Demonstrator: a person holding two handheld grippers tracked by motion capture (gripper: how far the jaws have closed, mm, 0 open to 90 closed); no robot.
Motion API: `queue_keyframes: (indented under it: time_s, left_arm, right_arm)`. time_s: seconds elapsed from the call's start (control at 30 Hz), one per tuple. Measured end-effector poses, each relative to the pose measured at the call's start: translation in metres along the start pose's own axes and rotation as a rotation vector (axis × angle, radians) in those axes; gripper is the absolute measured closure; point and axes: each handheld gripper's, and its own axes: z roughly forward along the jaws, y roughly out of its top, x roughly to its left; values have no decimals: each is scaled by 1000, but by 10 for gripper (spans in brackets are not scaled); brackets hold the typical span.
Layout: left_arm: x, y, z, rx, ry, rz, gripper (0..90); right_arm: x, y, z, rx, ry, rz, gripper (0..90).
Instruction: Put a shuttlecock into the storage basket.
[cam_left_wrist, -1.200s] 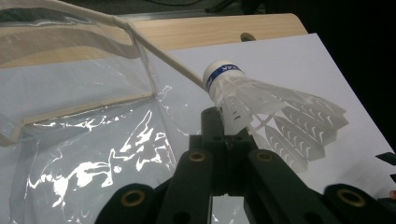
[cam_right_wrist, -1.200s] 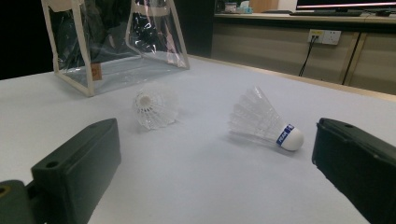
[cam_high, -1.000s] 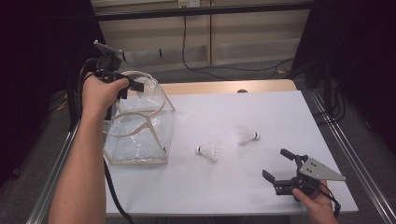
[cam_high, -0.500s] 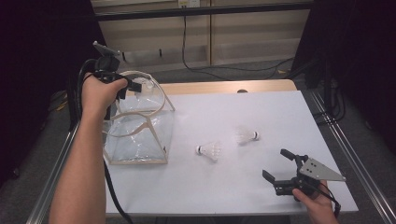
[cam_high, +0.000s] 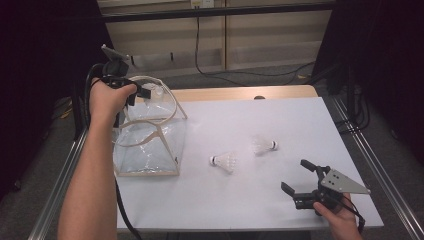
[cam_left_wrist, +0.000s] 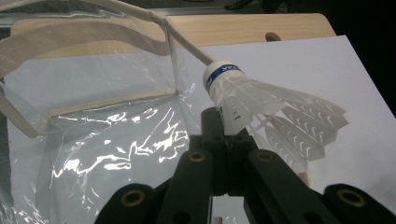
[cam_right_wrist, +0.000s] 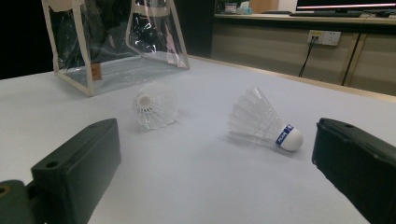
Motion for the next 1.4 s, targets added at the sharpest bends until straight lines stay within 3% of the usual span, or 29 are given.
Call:
queue_keyframes:
  time_s: [1.03, 1.4]
  left_arm:
    - [10, 4, 11, 1, 32, -11, 900]
    - [23, -1, 15, 0, 63, -36, 900]
  right_arm:
    - [0, -1, 0, 5, 4, -3, 8]
    - [0, -1, 0, 4, 4, -10, 8]
